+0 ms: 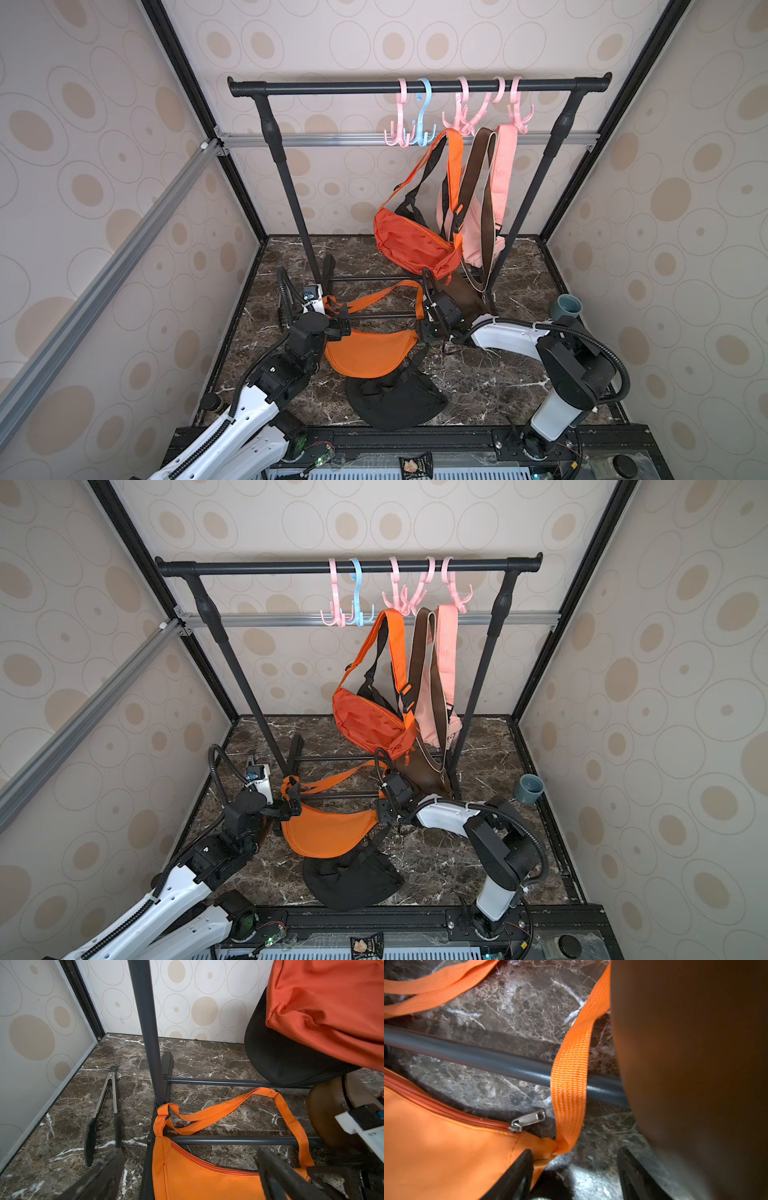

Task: Hang the bag on a hook
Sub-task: Pick up the bag from the center of the board.

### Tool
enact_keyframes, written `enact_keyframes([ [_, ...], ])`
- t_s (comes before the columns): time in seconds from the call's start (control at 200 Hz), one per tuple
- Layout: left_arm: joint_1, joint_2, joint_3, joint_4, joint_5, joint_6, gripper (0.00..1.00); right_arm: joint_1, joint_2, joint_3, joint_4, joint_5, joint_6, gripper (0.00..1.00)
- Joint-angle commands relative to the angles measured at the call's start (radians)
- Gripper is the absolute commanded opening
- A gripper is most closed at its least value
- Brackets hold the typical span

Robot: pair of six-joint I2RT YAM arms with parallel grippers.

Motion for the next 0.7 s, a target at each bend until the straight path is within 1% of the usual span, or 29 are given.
enact_keyframes([
  [0.0, 0.011, -0.009, 0.0, -0.008, 0.006, -0.015, 1.0, -0.005, 0.038, -0.015, 0.114, -0.023, 0.084, 0.63],
  [0.105, 0.011, -0.013, 0.0, -0.01, 0.007, -0.015, 1.0, -0.011, 0.043, -0.048, 0.173, 0.011, 0.131, 0.58],
  [0.165, 0.012, -0.019, -0.004, -0.009, 0.006, -0.015, 1.0, -0.01, 0.036, -0.072, 0.218, 0.01, 0.135, 0.56],
  [0.32, 0.013, -0.019, -0.003, -0.002, 0.01, -0.012, 1.0, -0.01, 0.082, -0.068, 0.303, -0.1, 0.111, 0.51],
  [0.38, 0.014, -0.019, -0.003, -0.003, 0.012, -0.012, 1.0, -0.01, 0.1, -0.086, 0.377, -0.133, 0.116, 0.51],
  [0.55, 0.014, -0.03, -0.009, -0.003, 0.016, -0.013, 1.0, -0.01, 0.127, -0.113, 0.513, -0.175, 0.121, 0.52],
  [0.57, 0.014, -0.03, -0.01, -0.003, 0.017, -0.013, 1.0, -0.01, 0.13, -0.112, 0.516, -0.179, 0.122, 0.51],
  [0.595, 0.013, -0.031, -0.01, -0.002, 0.019, -0.013, 1.0, -0.011, 0.131, -0.113, 0.527, -0.185, 0.124, 0.48],
  [0.655, 0.015, -0.03, -0.009, 0.001, 0.02, -0.013, 1.0, -0.01, 0.135, -0.131, 0.598, -0.21, 0.139, 0.47],
  [0.69, 0.014, -0.028, -0.008, -0.001, 0.02, -0.013, 1.0, -0.01, 0.13, -0.14, 0.632, -0.235, 0.152, 0.44],
])
